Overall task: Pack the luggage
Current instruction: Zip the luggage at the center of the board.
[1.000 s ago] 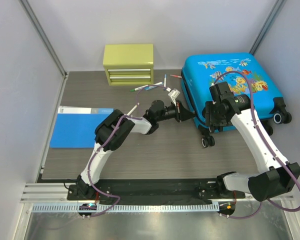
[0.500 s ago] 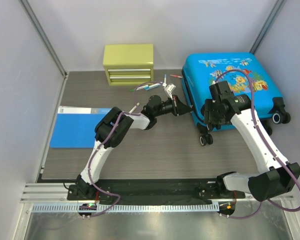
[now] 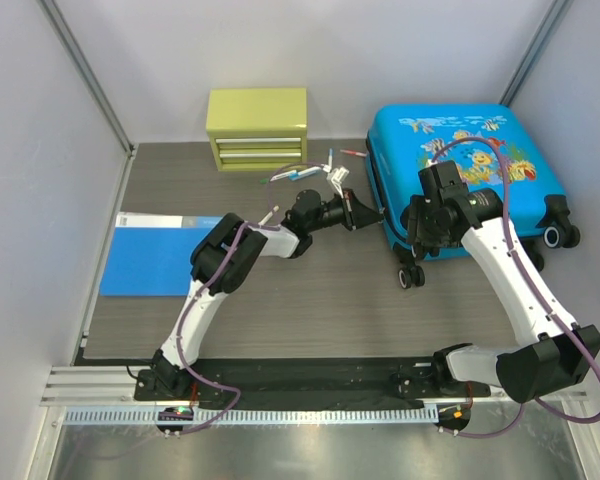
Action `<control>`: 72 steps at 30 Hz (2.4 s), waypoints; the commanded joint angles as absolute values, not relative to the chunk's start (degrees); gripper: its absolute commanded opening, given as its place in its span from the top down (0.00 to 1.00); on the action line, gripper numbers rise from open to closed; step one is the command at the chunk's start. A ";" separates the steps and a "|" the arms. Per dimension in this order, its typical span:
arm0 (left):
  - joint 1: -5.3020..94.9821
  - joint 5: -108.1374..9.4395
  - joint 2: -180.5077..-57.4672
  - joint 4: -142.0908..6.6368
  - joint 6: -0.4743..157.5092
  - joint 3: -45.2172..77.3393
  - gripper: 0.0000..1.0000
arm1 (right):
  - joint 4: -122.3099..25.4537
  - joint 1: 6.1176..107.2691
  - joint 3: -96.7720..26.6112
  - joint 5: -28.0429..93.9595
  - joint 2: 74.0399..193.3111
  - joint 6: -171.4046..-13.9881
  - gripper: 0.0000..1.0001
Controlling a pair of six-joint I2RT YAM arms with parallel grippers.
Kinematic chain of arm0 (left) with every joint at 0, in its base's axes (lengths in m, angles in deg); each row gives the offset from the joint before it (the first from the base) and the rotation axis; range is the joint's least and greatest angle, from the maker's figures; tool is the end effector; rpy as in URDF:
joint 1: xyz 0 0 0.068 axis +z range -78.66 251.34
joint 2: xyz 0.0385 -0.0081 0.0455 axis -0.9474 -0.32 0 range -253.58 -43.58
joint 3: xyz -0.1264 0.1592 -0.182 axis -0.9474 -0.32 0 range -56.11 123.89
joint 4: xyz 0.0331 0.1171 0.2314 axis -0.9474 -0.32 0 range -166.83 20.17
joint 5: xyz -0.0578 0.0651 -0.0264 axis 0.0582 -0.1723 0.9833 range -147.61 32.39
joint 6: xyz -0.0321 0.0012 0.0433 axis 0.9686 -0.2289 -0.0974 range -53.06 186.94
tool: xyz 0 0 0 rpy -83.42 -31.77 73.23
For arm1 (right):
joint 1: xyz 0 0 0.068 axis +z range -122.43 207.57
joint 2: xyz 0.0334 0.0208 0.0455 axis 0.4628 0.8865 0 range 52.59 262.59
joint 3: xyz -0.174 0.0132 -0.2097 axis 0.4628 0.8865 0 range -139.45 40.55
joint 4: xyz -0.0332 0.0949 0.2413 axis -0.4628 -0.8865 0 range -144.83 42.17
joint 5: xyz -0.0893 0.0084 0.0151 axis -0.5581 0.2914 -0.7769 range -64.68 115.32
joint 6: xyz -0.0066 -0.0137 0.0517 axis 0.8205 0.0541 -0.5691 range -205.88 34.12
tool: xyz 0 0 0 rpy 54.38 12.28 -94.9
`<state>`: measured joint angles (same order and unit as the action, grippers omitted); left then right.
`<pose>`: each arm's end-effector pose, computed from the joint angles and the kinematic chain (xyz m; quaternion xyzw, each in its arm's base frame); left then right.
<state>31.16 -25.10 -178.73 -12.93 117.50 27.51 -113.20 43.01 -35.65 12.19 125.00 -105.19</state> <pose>0.3775 -0.3437 0.1550 0.1476 0.6623 -0.6376 0.3646 0.2262 0.0541 0.3457 0.0605 0.9615 -0.0329 0.2660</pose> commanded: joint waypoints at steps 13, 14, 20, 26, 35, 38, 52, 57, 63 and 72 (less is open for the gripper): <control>25.46 -31.59 -172.96 -8.75 116.68 17.28 1.00 | -112.70 41.98 -40.30 5.98 121.76 -110.31 0.99; 24.85 -31.68 -172.43 -8.75 116.68 16.58 1.00 | -112.26 41.89 -40.91 6.07 121.85 -110.58 0.99; 22.57 -32.39 -170.85 -8.05 117.21 14.30 1.00 | -111.99 41.98 -45.48 5.20 122.82 -110.76 0.99; 20.28 -32.82 -169.44 -7.78 117.65 13.59 1.00 | -110.33 42.07 -48.39 4.58 124.22 -110.23 0.99; 19.40 -33.09 -167.33 -8.04 117.56 11.57 1.00 | -109.18 41.89 -54.27 2.90 125.80 -109.17 0.99; 19.22 -33.18 -167.07 -8.92 117.30 11.83 1.00 | -109.01 41.98 -56.12 3.43 126.68 -109.17 0.99; 28.51 -29.15 -167.15 -7.08 113.70 13.93 0.59 | -107.60 41.98 -53.40 6.15 125.28 -109.44 0.99; 31.87 -21.59 -168.91 -6.81 107.82 19.47 0.43 | -107.69 41.98 -52.52 8.00 124.23 -109.61 0.99; 31.96 -16.49 -172.34 -8.48 105.17 26.77 0.37 | -108.04 41.98 -52.79 9.14 124.31 -109.35 0.99; 32.05 -9.98 -174.45 -8.31 102.89 26.95 0.38 | -108.13 41.89 -53.75 9.50 125.02 -109.44 0.99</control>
